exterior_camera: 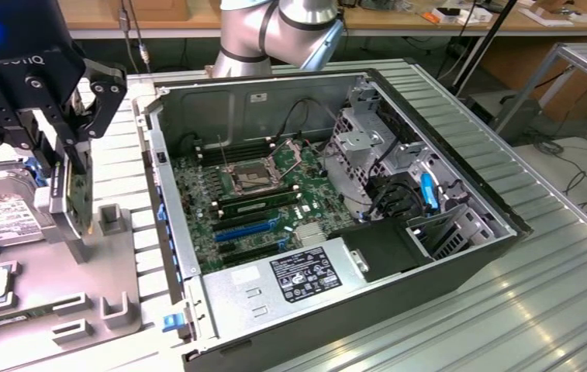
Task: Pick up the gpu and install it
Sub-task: 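Pick up the gpu and move the gpu toward the slot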
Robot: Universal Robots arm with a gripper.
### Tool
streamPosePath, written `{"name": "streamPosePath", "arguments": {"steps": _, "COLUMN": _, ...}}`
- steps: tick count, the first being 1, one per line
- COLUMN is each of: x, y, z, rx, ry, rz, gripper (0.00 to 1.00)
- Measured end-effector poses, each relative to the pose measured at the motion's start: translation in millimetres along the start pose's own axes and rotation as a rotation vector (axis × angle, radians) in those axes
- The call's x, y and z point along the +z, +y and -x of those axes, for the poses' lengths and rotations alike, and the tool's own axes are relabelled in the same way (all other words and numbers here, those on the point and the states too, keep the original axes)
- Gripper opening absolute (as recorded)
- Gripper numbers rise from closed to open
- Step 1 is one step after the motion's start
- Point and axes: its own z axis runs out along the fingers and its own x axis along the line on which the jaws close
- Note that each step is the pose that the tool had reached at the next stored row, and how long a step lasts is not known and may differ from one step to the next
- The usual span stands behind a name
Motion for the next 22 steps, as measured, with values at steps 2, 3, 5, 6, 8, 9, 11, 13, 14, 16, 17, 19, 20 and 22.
{"name": "streamPosePath", "arguments": {"steps": 2, "x": 0.1, "y": 0.1, "z": 1.6, "rx": 0.000, "ry": -0.0001, "rz": 0.0000, "gripper": 0.27}}
{"name": "streamPosePath", "arguments": {"steps": 3, "x": 0.1, "y": 0.2, "z": 2.6, "rx": 0.000, "ry": 0.0000, "rz": 0.0000, "gripper": 0.27}}
{"name": "streamPosePath", "arguments": {"steps": 5, "x": 0.2, "y": 0.4, "z": 4.0, "rx": 0.000, "ry": -0.0001, "rz": 0.0000, "gripper": 0.27}}
{"name": "streamPosePath", "arguments": {"steps": 6, "x": 0.2, "y": 0.4, "z": 4.5, "rx": 0.000, "ry": -0.0001, "rz": 0.0000, "gripper": 0.27}}
{"name": "streamPosePath", "arguments": {"steps": 8, "x": 0.3, "y": 0.5, "z": 5.6, "rx": 0.000, "ry": 0.0000, "rz": 0.0000, "gripper": 0.27}}
{"name": "streamPosePath", "arguments": {"steps": 9, "x": 0.3, "y": 0.5, "z": 5.9, "rx": 0.000, "ry": -0.0001, "rz": 0.0000, "gripper": 0.27}}
{"name": "streamPosePath", "arguments": {"steps": 11, "x": 0.3, "y": 0.6, "z": 6.6, "rx": 0.000, "ry": 0.0000, "rz": 0.0000, "gripper": 0.27}}
{"name": "streamPosePath", "arguments": {"steps": 13, "x": 0.3, "y": 0.6, "z": 7.2, "rx": 0.000, "ry": -0.0001, "rz": 0.0000, "gripper": 0.27}}
{"name": "streamPosePath", "arguments": {"steps": 14, "x": 0.4, "y": 0.6, "z": 7.4, "rx": 0.000, "ry": -0.0001, "rz": 0.0001, "gripper": 0.27}}
{"name": "streamPosePath", "arguments": {"steps": 16, "x": 0.4, "y": 0.7, "z": 8.2, "rx": 0.000, "ry": -0.0001, "rz": 0.0000, "gripper": 0.27}}
{"name": "streamPosePath", "arguments": {"steps": 17, "x": 0.4, "y": 0.7, "z": 8.6, "rx": 0.000, "ry": -0.0001, "rz": 0.0000, "gripper": 0.27}}
{"name": "streamPosePath", "arguments": {"steps": 19, "x": 0.4, "y": 0.8, "z": 9.4, "rx": 0.000, "ry": 0.0000, "rz": 0.0000, "gripper": 0.27}}
{"name": "streamPosePath", "arguments": {"steps": 20, "x": 0.4, "y": 0.8, "z": 9.7, "rx": 0.000, "ry": -0.0001, "rz": 0.0000, "gripper": 0.27}}
{"name": "streamPosePath", "arguments": {"steps": 22, "x": 0.5, "y": 0.8, "z": 10.5, "rx": 0.000, "ry": 0.0000, "rz": 0.0000, "gripper": 0.27}}
